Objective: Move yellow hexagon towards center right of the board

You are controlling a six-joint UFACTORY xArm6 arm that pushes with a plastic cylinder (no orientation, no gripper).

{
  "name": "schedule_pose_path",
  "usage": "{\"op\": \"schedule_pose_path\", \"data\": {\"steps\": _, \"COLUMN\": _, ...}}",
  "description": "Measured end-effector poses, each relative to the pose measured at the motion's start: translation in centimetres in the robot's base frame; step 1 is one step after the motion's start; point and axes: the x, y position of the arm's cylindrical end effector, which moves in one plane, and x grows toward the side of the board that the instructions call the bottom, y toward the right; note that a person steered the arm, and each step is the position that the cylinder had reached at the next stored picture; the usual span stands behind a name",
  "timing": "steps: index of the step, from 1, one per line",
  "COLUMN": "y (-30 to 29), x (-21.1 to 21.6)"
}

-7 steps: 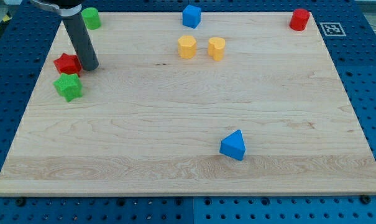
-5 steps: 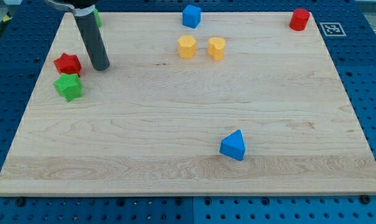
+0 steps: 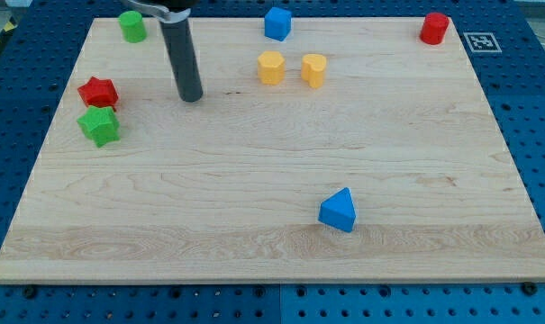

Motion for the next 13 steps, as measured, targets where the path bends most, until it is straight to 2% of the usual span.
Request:
{"op": "schedule_pose_path", "data": {"steps": 2, "y": 4.4, "x": -5.4}}
{"op": "schedule_pose_path", "data": {"steps": 4, "y": 7.2, "x": -8.4}}
{"op": "schedule_pose_path", "data": {"steps": 5, "y": 9.9, "x": -7.5}}
{"op": "schedule_pose_path", "data": {"steps": 8, "y": 12.5, "x": -2.2}}
{"op": "schedule_pose_path", "data": {"steps": 11, "y": 10.9, "x": 0.7}}
{"op": "schedule_pose_path", "data": {"steps": 13, "y": 13.8, "x": 4.6}}
